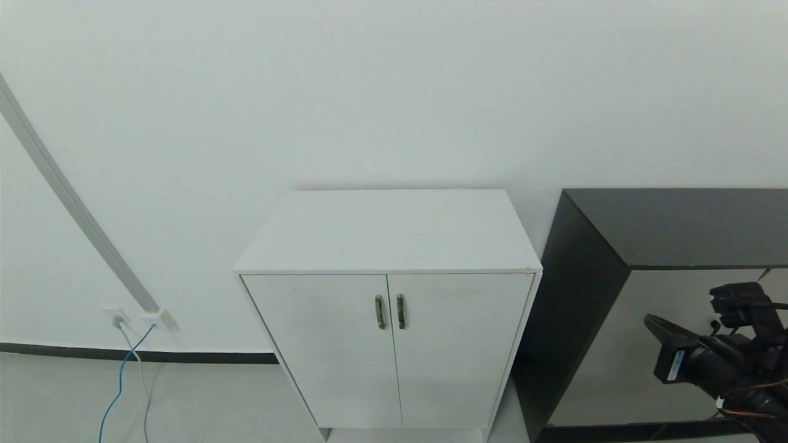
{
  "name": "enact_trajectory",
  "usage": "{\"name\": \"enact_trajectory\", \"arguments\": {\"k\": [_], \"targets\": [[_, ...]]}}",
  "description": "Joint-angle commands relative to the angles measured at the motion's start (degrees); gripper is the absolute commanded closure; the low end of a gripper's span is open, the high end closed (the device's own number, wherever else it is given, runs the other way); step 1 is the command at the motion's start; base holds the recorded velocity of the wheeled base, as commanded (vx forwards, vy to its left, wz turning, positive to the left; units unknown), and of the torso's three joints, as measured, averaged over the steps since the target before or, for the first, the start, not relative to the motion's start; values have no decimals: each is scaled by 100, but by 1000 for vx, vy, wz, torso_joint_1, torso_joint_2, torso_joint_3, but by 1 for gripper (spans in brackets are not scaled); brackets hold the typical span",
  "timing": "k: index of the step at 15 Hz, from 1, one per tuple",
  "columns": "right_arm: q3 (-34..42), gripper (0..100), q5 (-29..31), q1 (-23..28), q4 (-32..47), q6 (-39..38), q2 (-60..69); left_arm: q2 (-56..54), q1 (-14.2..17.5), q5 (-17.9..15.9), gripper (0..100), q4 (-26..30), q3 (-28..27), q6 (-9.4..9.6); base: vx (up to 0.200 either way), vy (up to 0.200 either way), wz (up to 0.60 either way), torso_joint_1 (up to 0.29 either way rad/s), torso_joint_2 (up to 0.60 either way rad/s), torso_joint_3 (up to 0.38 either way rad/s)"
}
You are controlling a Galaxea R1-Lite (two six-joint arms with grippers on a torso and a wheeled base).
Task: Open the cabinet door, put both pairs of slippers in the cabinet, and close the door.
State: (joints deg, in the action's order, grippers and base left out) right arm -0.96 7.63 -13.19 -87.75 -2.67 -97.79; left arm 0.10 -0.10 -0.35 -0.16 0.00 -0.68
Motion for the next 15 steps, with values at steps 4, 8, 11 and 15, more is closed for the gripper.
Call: {"name": "enact_trajectory", "arguments": {"k": [4, 8, 11, 15], "targets": [[96, 100, -25, 308, 1462, 3, 1693, -1, 1, 0, 100, -2, 0, -2, 0, 0, 0, 0, 0, 0], [96, 100, -60, 423, 2930, -269, 2906, -1, 1, 0, 100, -2, 0, -2, 0, 0, 0, 0, 0, 0], [96, 100, -86, 423, 4134, -278, 3943, -1, 1, 0, 100, -2, 0, -11, 0, 0, 0, 0, 0, 0], [96, 100, -139, 414, 5303, -269, 5130, -1, 1, 0, 100, -2, 0, -11, 0, 0, 0, 0, 0, 0]]}}
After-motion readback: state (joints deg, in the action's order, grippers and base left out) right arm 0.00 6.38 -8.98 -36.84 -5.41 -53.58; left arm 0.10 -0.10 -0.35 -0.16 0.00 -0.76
